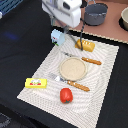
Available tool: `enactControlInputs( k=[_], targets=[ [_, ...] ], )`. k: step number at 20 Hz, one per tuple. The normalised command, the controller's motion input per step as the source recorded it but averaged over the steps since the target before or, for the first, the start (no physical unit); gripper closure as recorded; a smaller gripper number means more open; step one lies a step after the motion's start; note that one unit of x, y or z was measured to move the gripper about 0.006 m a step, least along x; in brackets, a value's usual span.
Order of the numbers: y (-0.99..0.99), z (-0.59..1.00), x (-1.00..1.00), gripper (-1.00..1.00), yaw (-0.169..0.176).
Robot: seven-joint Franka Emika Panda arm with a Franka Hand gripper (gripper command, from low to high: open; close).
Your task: Interact with the objects in diverse but meaningful ways.
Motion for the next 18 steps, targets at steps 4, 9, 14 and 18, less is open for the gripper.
enactControlInputs(
  k=[4, 9, 14, 18],
  targets=[
    [-0.71, 0.49, -0.15, -1.0, -0.017],
    [-0.89, 0.43, 0.09, -1.0, -0.029],
    [-0.86, 0.45, 0.24, -1.0, -0.039],
    [-0.82, 0.52, 0.44, -1.0, -0.03]
  ],
)
